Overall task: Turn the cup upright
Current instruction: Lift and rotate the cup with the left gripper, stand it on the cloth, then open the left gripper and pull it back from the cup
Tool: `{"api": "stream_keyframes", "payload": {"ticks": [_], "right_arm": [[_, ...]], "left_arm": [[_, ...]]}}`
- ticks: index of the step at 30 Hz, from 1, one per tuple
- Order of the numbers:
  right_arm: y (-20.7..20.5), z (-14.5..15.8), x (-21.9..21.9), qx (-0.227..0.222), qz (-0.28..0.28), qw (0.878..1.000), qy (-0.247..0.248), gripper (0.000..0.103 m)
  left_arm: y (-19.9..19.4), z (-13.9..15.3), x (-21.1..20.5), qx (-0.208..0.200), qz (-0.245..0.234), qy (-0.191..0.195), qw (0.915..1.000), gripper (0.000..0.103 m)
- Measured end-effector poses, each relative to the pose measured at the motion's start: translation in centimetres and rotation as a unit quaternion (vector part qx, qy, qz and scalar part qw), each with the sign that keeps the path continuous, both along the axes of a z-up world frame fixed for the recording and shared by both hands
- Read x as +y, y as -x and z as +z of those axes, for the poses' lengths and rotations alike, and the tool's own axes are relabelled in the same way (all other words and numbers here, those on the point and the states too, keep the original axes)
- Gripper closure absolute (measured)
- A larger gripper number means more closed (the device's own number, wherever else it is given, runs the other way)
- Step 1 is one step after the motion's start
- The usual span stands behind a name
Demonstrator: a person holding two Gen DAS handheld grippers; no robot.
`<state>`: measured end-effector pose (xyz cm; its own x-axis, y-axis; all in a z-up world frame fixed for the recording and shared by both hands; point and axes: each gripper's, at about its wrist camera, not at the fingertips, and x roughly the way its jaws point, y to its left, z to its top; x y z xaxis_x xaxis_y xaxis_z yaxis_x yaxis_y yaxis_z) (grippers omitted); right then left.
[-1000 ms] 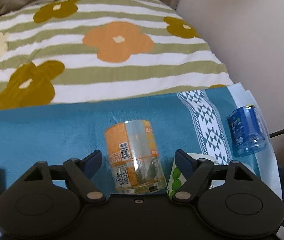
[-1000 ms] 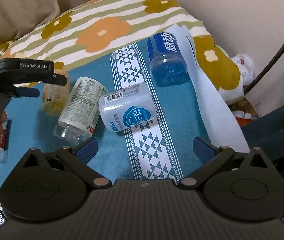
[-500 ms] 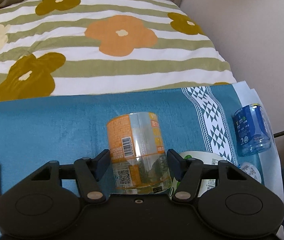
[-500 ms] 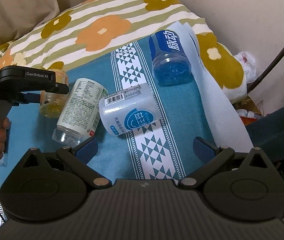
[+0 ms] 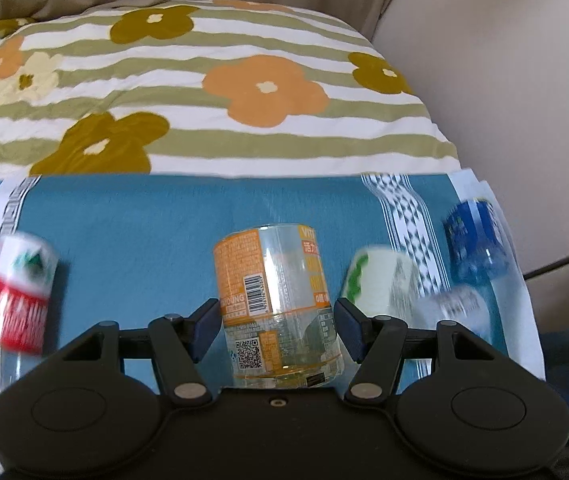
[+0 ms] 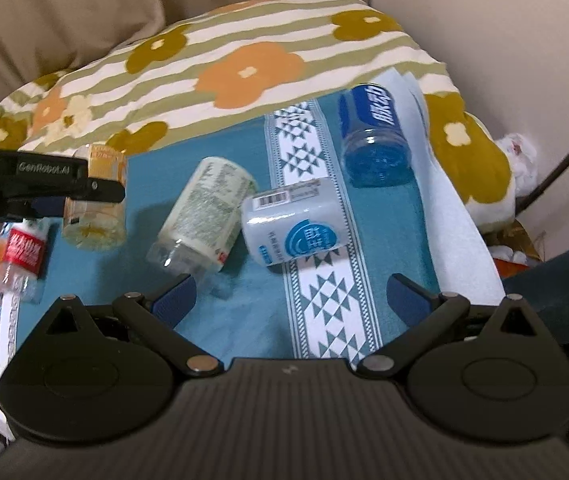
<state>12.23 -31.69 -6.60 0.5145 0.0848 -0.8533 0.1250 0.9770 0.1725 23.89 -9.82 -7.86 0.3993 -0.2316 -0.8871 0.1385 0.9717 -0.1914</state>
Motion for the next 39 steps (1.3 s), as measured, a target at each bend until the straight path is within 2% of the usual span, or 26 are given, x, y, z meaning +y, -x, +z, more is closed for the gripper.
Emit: {"api": "stream_keyframes", "payload": {"ticks": [6, 12, 22, 28, 30, 31, 33, 39], "right_arm": [[1.7, -0.1, 0.9, -0.003, 0.034, 0.999, 0.001, 0.000], [3.2, -0.7, 1.4, 0.002, 0.056, 0.998, 0.003, 0.000], [5.0, -2.8, 1.3, 0.017, 0.055, 0.998, -0.001, 0.000], [5.6, -3.3, 1.2, 0.023, 0.052, 0.998, -0.007, 0.000], [5.6, -3.3, 1.2, 0.022, 0.051, 0.998, -0.007, 0.000], [5.6, -3.3, 1.2, 0.021, 0.050, 0.998, -0.007, 0.000], [5.7, -3.3, 1.2, 0.019, 0.049, 0.999, -0.007, 0.000], [6.0, -2.6, 0.9, 0.011, 0.044, 0.999, -0.008, 0.000]], "left_arm": [[4.7, -0.4, 0.8, 0.020, 0.004, -0.007, 0.9998, 0.037], [7.8, -2.7, 0.7, 0.038, -0.008, -0.025, 0.9989, 0.037], [9.6, -4.6, -0.2, 0.038, -0.043, -0.061, 0.9965, 0.037], [9.9, -5.4, -0.3, 0.040, -0.049, -0.064, 0.9959, 0.036], [9.9, -5.4, -0.5, 0.038, -0.054, -0.065, 0.9957, 0.032], [9.9, -5.4, -0.5, 0.036, -0.054, -0.067, 0.9956, 0.019], [10.0, -5.1, -0.5, 0.027, -0.049, -0.069, 0.9960, 0.009], [10.3, -4.4, -0.2, 0.025, -0.037, -0.063, 0.9970, 0.008]]}}
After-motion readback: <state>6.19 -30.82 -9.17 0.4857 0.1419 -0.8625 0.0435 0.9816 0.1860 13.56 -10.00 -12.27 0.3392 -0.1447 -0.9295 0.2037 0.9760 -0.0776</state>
